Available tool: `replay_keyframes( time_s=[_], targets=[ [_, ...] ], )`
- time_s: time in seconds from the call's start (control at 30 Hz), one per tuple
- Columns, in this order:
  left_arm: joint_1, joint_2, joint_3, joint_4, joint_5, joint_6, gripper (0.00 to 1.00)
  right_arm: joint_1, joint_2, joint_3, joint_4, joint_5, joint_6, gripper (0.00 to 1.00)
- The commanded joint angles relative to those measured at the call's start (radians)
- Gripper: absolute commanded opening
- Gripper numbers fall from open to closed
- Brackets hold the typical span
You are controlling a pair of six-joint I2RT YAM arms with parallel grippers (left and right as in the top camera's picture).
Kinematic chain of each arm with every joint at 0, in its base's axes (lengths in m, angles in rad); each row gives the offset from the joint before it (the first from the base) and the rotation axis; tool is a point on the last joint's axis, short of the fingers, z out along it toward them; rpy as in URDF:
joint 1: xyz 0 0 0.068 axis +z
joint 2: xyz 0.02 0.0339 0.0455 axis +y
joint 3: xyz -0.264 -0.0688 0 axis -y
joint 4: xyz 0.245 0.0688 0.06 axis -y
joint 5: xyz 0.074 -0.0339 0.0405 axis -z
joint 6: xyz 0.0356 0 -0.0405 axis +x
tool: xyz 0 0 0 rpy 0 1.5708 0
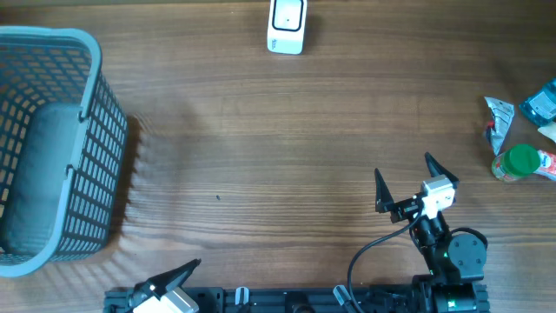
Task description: Scan the item barcode
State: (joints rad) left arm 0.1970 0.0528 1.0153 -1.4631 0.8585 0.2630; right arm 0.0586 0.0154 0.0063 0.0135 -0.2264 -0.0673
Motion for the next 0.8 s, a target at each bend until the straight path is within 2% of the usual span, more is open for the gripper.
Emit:
replay_keyframes(
  time_s=[0.0, 0.53, 0.6, 0.67, 0.73, 0.77],
  targets=[
    [-0.005, -0.007, -0.001, -0.001, 0.005, -0.006, 1.00, 0.008, -0.012, -0.002, 0.003, 0.016, 0.026, 1.00],
    [-0.005, -0.007, -0.001, -0.001, 0.016, -0.012, 1.00, 0.006, -0.011, -0.001, 0.003, 0.017, 0.022, 1.00],
    [-0.004, -0.007, -0.001, 0.079, -0.002, 0.003, 1.00, 0.006, -0.011, -0.001, 0.003, 0.017, 0.022, 1.00],
    [-0.005, -0.007, -0.014, 0.222, 0.044, 0.220, 1.00, 0.006, -0.011, -0.001, 0.003, 0.017, 0.022, 1.00],
    [-0.013, -0.009, -0.116, 0.432, 0.055, 0.540, 1.00, 0.006, -0.011, -0.001, 0.003, 0.017, 0.022, 1.00],
    [-0.024, -0.011, -0.169, 0.515, 0.045, 0.611, 1.00, 0.006, -0.011, -0.001, 0.003, 0.017, 0.022, 1.00]
  ],
)
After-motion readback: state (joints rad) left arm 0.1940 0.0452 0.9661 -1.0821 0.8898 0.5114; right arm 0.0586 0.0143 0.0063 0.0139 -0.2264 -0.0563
